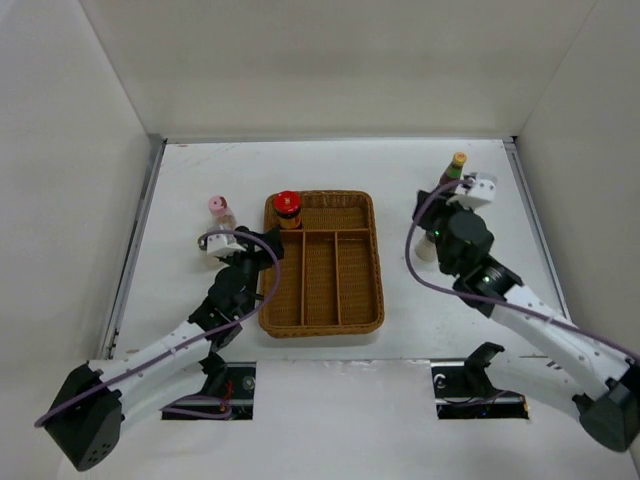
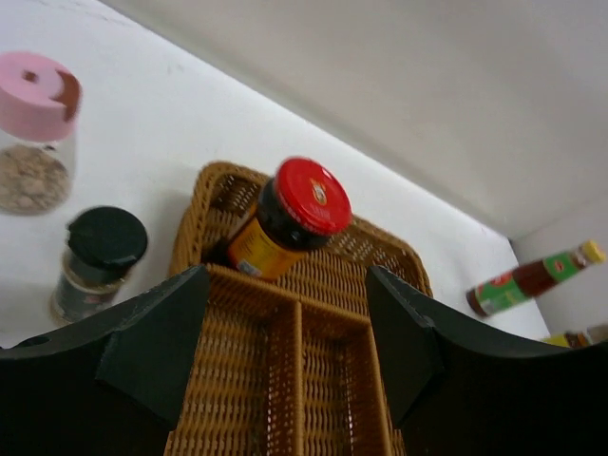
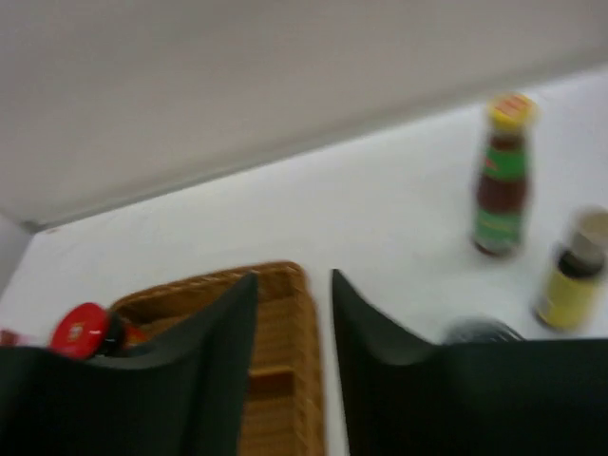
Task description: Organize the condiment bottles
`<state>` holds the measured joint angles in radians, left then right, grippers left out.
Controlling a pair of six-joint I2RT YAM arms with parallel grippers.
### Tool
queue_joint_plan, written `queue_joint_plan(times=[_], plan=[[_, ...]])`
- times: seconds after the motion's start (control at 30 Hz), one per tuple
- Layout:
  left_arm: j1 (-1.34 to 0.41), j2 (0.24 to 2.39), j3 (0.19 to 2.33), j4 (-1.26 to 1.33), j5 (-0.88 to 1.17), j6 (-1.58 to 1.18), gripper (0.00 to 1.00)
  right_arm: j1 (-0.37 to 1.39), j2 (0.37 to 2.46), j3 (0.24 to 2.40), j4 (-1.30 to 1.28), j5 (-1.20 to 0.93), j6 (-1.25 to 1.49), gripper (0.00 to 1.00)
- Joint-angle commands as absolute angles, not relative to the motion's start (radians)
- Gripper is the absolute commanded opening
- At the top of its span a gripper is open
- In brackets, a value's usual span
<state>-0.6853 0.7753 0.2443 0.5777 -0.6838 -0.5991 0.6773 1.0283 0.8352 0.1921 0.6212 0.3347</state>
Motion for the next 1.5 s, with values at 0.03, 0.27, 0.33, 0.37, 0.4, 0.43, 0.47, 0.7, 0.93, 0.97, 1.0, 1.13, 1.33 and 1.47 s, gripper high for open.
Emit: queue_joint_plan(times=[0.03, 0.27, 0.33, 0.37, 0.4, 0.43, 0.47, 0.7, 0.93, 0.97, 1.0, 1.13, 1.33, 1.47], plan=[[-0.726, 0.854, 0.302, 0.682, -0.595, -0.611, 0.66, 0.615, 0.884, 0.671, -0.068, 0.833, 0.437, 0.59], [-0.74, 0.9, 0.304, 0.718, -0.569, -0.612, 0.66, 0.57, 0.98, 0.626, -0.111, 0.769, 0.526, 0.93], [-0.737, 0.899, 0.302, 0.718, -0.569, -0.612, 0.66, 0.55, 1.037, 0.621, -0.095, 0.753, 0.532, 0.94], [-0.734, 0.899, 0.304, 0.713, -0.569, -0.612, 0.66, 0.538, 1.066, 0.618, -0.08, 0.746, 0.534, 0.95], [-0.734, 0.896, 0.302, 0.712, -0.569, -0.612, 0.66, 0.529, 1.098, 0.617, -0.054, 0.733, 0.526, 0.95], [-0.734, 0.891, 0.299, 0.712, -0.569, -0.612, 0.66, 0.521, 1.127, 0.62, -0.031, 0.723, 0.516, 0.94], [-0.734, 0.888, 0.298, 0.712, -0.569, -0.612, 0.66, 0.512, 1.149, 0.629, -0.015, 0.715, 0.506, 0.94], [-0.732, 0.885, 0.298, 0.712, -0.569, -0.609, 0.66, 0.481, 1.232, 0.678, 0.043, 0.724, 0.499, 0.89], [-0.728, 0.902, 0.296, 0.716, -0.569, -0.612, 0.66, 0.456, 1.279, 0.678, 0.138, 0.73, 0.482, 0.81], [-0.729, 0.903, 0.296, 0.716, -0.569, -0.612, 0.66, 0.449, 1.291, 0.683, 0.152, 0.723, 0.471, 0.79], [-0.731, 0.904, 0.296, 0.716, -0.569, -0.612, 0.66, 0.449, 1.299, 0.686, 0.161, 0.73, 0.462, 0.77], [-0.726, 0.905, 0.296, 0.718, -0.569, -0.612, 0.66, 0.447, 1.325, 0.686, 0.207, 0.738, 0.459, 0.65], [-0.725, 0.9, 0.293, 0.716, -0.569, -0.612, 0.66, 0.47, 1.281, 0.686, 0.245, 0.773, 0.417, 0.57], [-0.725, 0.893, 0.295, 0.715, -0.572, -0.606, 0.66, 0.541, 1.183, 0.706, 0.253, 0.804, 0.356, 0.56]])
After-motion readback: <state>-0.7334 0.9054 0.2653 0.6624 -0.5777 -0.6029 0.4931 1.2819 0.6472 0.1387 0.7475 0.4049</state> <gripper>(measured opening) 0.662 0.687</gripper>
